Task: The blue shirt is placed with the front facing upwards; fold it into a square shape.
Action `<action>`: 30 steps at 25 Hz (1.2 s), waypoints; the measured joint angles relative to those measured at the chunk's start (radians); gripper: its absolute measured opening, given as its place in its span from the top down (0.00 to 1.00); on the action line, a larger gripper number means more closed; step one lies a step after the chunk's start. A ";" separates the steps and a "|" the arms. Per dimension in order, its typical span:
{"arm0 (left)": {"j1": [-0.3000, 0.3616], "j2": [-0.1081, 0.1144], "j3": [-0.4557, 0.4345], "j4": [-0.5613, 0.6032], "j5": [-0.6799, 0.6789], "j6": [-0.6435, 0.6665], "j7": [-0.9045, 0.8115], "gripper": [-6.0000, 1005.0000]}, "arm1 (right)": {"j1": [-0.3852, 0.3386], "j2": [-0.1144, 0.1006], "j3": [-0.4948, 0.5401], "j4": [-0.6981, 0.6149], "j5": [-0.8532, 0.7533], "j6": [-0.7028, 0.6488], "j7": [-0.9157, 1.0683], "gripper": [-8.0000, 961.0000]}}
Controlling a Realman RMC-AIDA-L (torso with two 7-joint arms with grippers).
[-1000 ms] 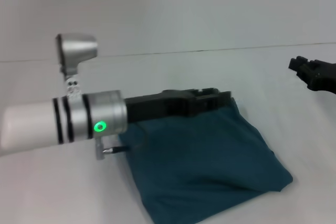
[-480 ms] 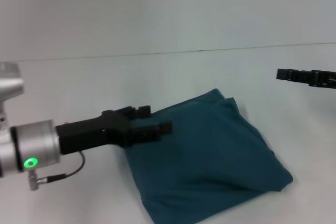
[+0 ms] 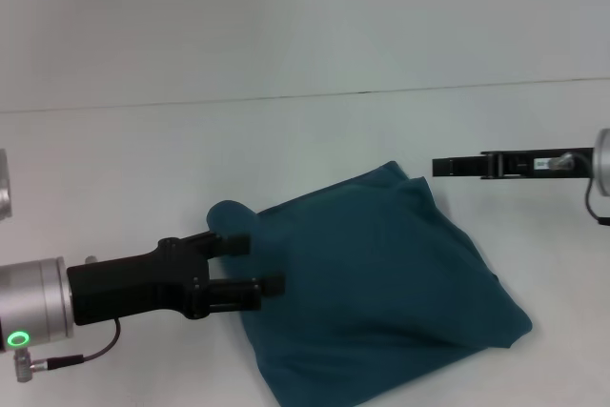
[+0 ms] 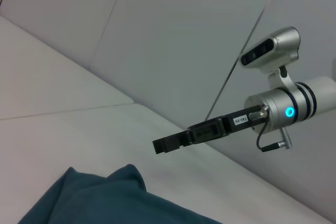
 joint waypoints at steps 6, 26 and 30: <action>-0.004 0.000 -0.003 0.000 0.006 -0.004 0.002 0.07 | 0.024 0.026 -0.072 0.019 -0.003 0.106 0.011 0.52; -0.004 0.001 -0.007 -0.006 0.008 -0.001 0.000 0.08 | 0.067 0.076 -0.198 0.056 -0.003 0.311 0.001 0.56; -0.003 0.000 -0.006 -0.007 0.009 -0.003 0.001 0.08 | 0.067 0.080 -0.200 0.063 -0.003 0.323 0.001 0.57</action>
